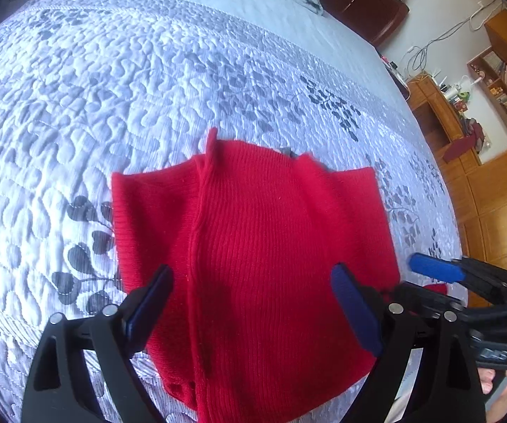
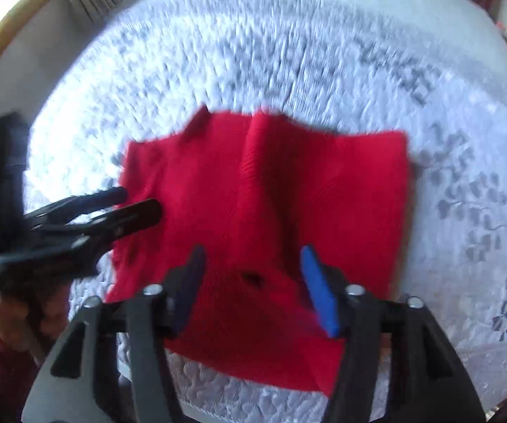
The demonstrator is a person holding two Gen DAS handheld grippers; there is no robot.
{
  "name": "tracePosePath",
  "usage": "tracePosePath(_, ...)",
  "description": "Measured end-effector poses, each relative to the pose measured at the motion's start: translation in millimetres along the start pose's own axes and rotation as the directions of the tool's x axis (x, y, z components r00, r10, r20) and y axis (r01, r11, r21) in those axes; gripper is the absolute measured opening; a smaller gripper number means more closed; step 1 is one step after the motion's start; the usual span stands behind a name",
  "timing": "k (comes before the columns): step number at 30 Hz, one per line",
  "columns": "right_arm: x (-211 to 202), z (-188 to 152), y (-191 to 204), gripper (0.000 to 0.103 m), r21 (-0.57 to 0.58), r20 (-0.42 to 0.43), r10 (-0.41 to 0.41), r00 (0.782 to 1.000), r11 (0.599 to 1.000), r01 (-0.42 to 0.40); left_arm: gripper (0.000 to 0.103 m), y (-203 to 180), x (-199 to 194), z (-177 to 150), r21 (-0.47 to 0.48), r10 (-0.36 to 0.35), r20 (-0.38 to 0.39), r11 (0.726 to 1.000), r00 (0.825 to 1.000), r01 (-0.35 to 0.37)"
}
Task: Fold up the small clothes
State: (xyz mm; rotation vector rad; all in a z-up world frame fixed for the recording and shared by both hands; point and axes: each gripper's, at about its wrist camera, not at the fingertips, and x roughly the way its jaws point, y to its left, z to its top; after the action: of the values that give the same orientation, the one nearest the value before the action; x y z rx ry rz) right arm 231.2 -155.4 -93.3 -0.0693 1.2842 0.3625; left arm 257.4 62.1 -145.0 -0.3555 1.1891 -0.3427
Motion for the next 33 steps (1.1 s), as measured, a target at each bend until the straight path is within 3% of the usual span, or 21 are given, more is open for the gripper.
tracePosePath(1, -11, -3, -1, 0.07, -0.006, 0.023, 0.005, 1.0, 1.0, -0.005, 0.09, -2, -2, 1, 0.0, 0.0, 0.0, 1.0, 1.0, 0.0)
tracePosePath(3, -32, -15, -5, 0.087, -0.019, 0.06, -0.007, 0.998, 1.0, 0.008, 0.09, -5, -6, 2, 0.001, 0.001, 0.001, 1.0, 1.0, -0.001)
tracePosePath(4, -39, -22, -7, 0.09, -0.031, 0.073, -0.017, 0.997, 0.999, 0.02, 0.09, -7, -8, 2, 0.002, -0.002, 0.0, 1.0, 1.0, 0.002)
tracePosePath(9, -40, -65, -16, 0.092, -0.099, 0.08, -0.105, 0.991, 0.989, 0.112, 0.09, -14, -10, -1, -0.002, -0.001, -0.022, 1.0, 1.0, 0.001)
tracePosePath(12, -18, -82, -15, 0.092, -0.131, 0.034, -0.093, 0.995, 0.987, 0.096, 0.09, -18, -7, -4, -0.01, 0.0, -0.045, 1.0, 0.999, 0.0)
tracePosePath(16, 5, -82, -13, 0.09, -0.148, 0.038, -0.106, 0.994, 0.983, 0.11, 0.09, -26, 2, -9, 0.001, 0.017, -0.09, 1.0, 0.996, -0.017)
tracePosePath(17, 9, -81, -12, 0.07, -0.15, 0.036, -0.084, 0.996, 0.985, 0.088, 0.09, -27, 4, -10, 0.002, 0.024, -0.1, 1.0, 0.995, -0.024)
tracePosePath(18, 12, -81, -12, 0.041, -0.152, 0.029, -0.062, 0.998, 0.986, 0.065, 0.09, -29, 7, -10, 0.002, 0.028, -0.111, 1.0, 0.993, -0.028)
tracePosePath(19, 15, -80, -13, 0.029, -0.145, 0.012, -0.035, 0.999, 0.989, 0.037, 0.09, -30, 9, -11, -0.002, 0.028, -0.12, 1.0, 0.992, -0.028)
tracePosePath(20, 17, -80, -17, 0.009, -0.123, -0.001, 0.0, 1.0, 0.992, 0.0, 0.09, -31, 11, -11, -0.008, 0.024, -0.128, 1.0, 0.992, -0.025)
tracePosePath(22, 16, -81, -21, 0.008, -0.099, 0.0, 0.05, 0.999, 0.994, -0.05, 0.091, -33, 16, -12, -0.036, -0.004, -0.145, 0.999, 0.989, -0.002)
tracePosePath(27, -16, -89, -36, 0.007, -0.068, 0.098, 0.091, 0.991, 0.994, -0.084, 0.092, -39, 35, -10, -0.134, -0.065, -0.199, 0.99, 0.978, 0.038)
tracePosePath(30, -32, -90, -44, 0.007, -0.067, 0.133, 0.091, 0.987, 0.994, -0.082, 0.091, -46, 46, -7, -0.193, -0.136, -0.211, 0.976, 0.968, 0.095)
tracePosePath(33, -37, -91, -50, 0.007, -0.07, 0.147, 0.092, 0.985, 0.994, -0.082, 0.091, -59, 56, -1, -0.2, -0.154, -0.218, 0.974, 0.964, 0.111)
